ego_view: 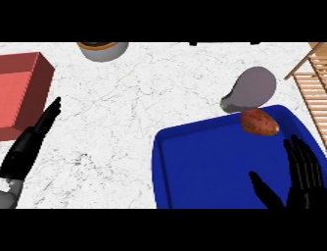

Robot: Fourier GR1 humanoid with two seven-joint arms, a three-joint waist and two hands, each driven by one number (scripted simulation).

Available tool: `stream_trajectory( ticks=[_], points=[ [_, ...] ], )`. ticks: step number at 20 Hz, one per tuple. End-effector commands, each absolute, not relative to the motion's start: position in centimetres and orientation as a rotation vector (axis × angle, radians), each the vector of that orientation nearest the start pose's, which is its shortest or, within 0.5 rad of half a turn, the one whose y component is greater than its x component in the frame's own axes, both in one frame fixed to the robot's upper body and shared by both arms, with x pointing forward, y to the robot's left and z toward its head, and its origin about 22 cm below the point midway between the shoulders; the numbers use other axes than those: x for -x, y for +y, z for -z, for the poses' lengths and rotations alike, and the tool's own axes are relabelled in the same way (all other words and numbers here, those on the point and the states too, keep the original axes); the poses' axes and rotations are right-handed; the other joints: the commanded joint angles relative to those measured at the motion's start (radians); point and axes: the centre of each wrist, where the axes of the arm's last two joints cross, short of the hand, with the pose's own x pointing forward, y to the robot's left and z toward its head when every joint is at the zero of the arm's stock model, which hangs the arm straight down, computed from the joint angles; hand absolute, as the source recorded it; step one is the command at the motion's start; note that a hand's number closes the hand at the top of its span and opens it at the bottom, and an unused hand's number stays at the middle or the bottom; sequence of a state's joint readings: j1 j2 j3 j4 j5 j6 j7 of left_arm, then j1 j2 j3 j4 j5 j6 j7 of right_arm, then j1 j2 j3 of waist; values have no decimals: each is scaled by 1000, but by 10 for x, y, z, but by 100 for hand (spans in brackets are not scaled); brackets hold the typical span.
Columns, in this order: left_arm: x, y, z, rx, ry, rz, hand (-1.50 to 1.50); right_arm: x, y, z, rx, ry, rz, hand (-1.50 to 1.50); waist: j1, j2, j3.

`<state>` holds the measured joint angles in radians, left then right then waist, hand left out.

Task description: Pick the sweet potato from the tray and place it in the tiered shelf

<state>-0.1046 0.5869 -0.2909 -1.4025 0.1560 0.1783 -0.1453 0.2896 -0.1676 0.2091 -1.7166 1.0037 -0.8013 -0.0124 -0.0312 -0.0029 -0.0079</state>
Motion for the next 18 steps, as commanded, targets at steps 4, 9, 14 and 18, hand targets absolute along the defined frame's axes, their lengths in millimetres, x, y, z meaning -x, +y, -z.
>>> stream_trajectory(
  ticks=[4,9,14,18],
  points=[
    [-259,322,-18,-327,-1568,439,0,-134,-231,25,1500,-1316,-648,-150,0,6,-6],
    [-260,314,-12,-282,-1575,472,0,-148,-203,-2,1577,-1105,-697,-150,21,10,-2],
    [-261,316,-11,-277,-1577,459,0,-149,-161,-24,1578,-865,-708,-150,32,6,3],
    [-264,301,-12,-251,-1575,486,0,-160,-111,-36,1628,-774,-715,-150,42,4,6]
  ],
)
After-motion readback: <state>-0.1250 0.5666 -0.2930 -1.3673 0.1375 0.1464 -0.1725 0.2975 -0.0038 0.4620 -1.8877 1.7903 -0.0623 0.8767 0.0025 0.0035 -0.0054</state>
